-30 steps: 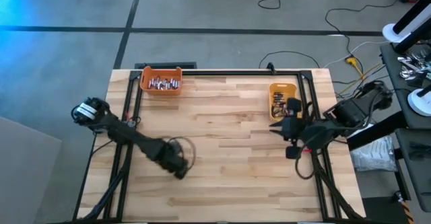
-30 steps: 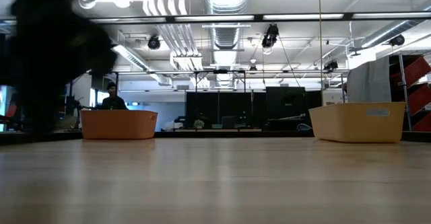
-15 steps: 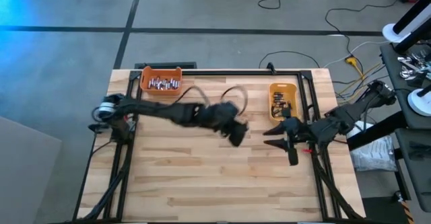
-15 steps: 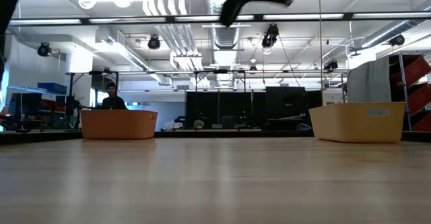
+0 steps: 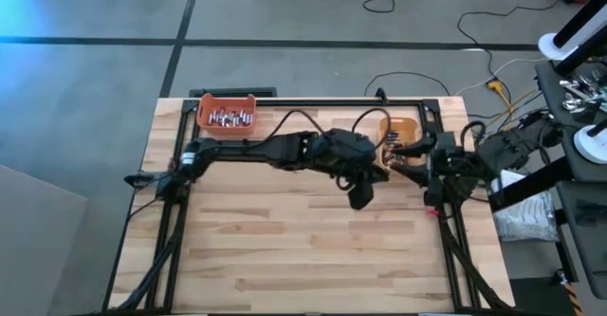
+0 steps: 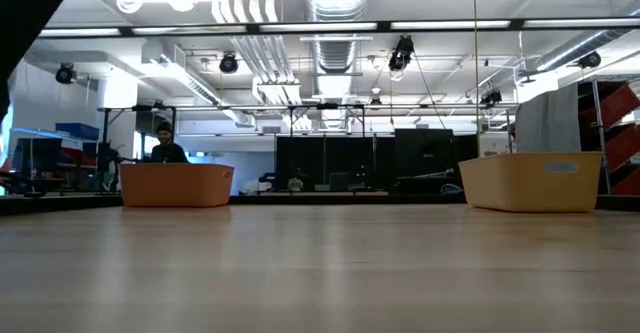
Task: Sort batteries
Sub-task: Put the black battery into the yellow bin
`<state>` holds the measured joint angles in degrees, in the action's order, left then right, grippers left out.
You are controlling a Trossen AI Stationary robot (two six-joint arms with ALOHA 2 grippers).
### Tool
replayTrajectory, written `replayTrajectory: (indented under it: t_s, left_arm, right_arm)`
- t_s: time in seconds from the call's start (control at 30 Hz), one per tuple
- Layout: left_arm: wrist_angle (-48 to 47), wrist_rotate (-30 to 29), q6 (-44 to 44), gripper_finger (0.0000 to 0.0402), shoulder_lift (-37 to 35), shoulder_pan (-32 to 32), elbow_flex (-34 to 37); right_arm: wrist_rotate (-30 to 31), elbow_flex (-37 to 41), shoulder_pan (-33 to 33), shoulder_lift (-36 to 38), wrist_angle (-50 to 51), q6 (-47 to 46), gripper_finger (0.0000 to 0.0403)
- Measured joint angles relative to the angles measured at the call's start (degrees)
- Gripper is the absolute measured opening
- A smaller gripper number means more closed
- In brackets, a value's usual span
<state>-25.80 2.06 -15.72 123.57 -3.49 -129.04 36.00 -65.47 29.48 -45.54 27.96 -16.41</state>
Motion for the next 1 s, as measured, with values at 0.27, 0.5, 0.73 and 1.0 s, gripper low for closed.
replayTrajectory:
  t_s: [0.27,0.5,0.73,1.0]
  left_arm:
    - [6.0,-0.1,-0.3,0.0028,-6.8,0.2,10.4]
    - [7.9,-0.1,2.1,0.0028,-11.0,0.0,13.8]
    - [10.7,0.8,5.1,0.0029,-13.0,0.0,14.5]
    - [11.9,3.3,5.2,0.0029,-13.5,0.0,14.3]
  right_arm:
    - [-1.4,1.9,0.1,-2.5,-0.2,0.0,0.0182]
    - [5.0,2.2,0.0,-5.6,-4.8,-2.1,0.0164]
    - [6.6,2.2,-0.6,-6.6,-8.0,-0.7,0.0136]
    - [7.2,2.3,-0.6,-7.6,-16.9,2.9,0.0128]
